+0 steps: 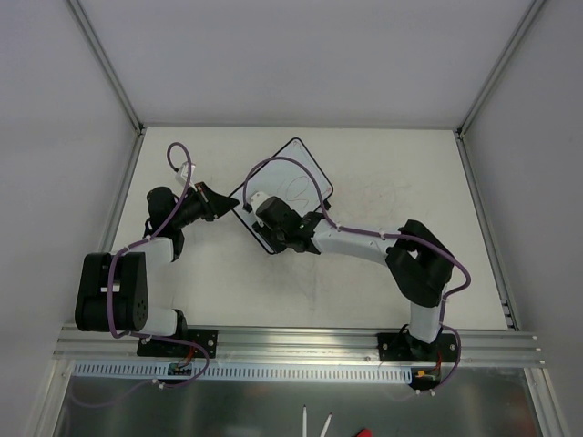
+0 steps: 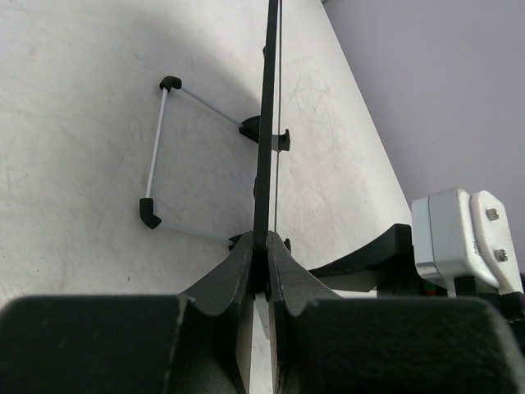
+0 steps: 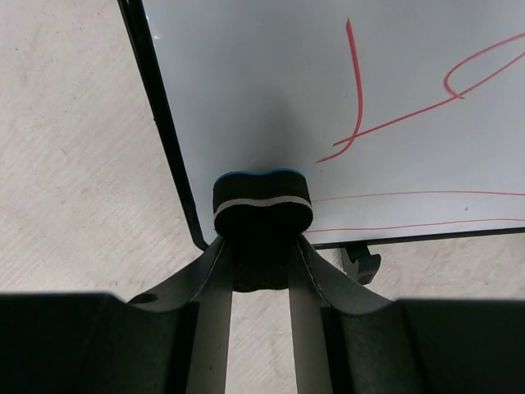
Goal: Erase the whiteboard
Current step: Hold the whiteboard at the whiteboard stand.
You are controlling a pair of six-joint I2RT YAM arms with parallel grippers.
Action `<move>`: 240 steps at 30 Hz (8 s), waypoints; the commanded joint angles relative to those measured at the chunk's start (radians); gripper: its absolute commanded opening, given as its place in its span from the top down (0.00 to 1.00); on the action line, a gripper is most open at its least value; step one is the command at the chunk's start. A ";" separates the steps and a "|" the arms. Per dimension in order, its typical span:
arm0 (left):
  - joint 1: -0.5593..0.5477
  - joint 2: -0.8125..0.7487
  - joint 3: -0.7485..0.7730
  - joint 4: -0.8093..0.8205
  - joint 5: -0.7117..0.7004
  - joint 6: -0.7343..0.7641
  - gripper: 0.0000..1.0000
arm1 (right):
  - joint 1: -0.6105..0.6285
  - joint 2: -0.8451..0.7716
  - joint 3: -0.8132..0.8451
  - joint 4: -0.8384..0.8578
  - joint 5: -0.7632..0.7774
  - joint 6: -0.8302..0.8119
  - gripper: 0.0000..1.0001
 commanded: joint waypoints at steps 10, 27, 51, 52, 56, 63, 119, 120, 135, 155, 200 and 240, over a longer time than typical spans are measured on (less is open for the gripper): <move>-0.007 -0.010 0.041 0.050 0.029 0.031 1.00 | 0.003 -0.024 -0.078 -0.040 0.001 0.027 1.00; -0.006 -0.023 0.043 0.035 0.031 0.031 1.00 | 0.001 0.061 0.198 -0.138 -0.019 -0.029 1.00; -0.006 -0.019 0.041 0.033 0.031 0.033 1.00 | -0.015 0.277 0.646 -0.284 -0.042 -0.068 1.00; -0.007 -0.017 0.041 0.033 0.031 0.033 1.00 | -0.017 0.279 0.654 -0.285 -0.041 -0.068 1.00; -0.007 -0.014 0.041 0.033 0.032 0.031 1.00 | -0.020 0.289 0.697 -0.288 -0.041 -0.066 0.99; -0.007 -0.016 0.038 0.036 0.036 0.030 1.00 | -0.022 0.329 0.786 -0.311 -0.045 -0.065 0.98; -0.007 0.007 0.054 0.036 0.039 0.022 1.00 | -0.035 0.009 -0.072 0.049 -0.057 0.055 1.00; -0.007 0.009 0.054 0.036 0.039 0.020 1.00 | -0.035 0.004 -0.079 0.048 -0.065 0.060 1.00; -0.007 0.012 0.060 0.036 0.036 0.014 1.00 | 0.035 0.005 -0.110 0.020 -0.061 0.095 1.00; -0.006 0.007 0.066 0.010 0.034 0.025 1.00 | 0.023 -0.025 -0.100 0.011 -0.034 0.112 1.00; 0.097 0.112 -0.092 0.502 0.048 -0.274 0.43 | -0.144 -0.260 0.083 -0.156 -0.116 0.063 1.00; -0.087 0.178 -0.304 0.828 -0.199 -0.197 0.54 | -0.137 0.065 0.528 -0.159 -0.163 0.046 1.00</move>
